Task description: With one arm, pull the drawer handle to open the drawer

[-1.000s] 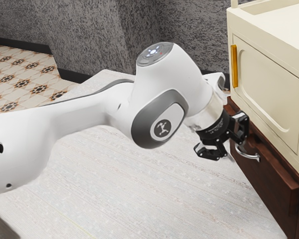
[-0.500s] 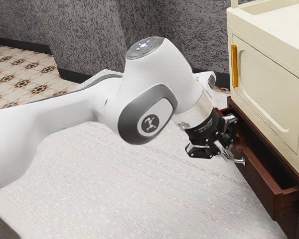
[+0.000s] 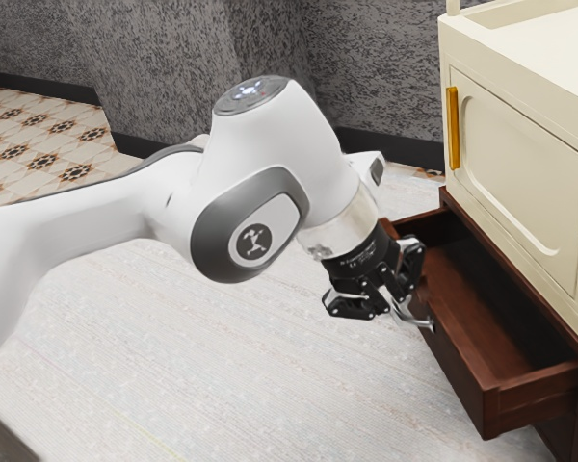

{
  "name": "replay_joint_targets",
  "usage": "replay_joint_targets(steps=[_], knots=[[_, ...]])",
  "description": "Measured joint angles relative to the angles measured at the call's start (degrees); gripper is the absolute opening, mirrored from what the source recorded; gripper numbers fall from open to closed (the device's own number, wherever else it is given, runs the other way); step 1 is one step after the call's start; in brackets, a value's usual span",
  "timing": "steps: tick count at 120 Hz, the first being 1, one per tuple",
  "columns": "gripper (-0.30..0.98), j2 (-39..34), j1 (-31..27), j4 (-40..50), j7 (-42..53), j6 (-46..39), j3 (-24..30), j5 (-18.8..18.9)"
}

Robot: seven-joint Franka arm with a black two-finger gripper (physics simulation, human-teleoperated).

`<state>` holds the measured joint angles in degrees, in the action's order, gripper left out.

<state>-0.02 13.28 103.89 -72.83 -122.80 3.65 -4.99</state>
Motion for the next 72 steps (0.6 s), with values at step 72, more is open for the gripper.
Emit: replay_joint_targets(steps=[72], knots=[[-0.1, -6.4, 2.05, 6.65, -0.16, 0.68, -3.46, -0.09]])
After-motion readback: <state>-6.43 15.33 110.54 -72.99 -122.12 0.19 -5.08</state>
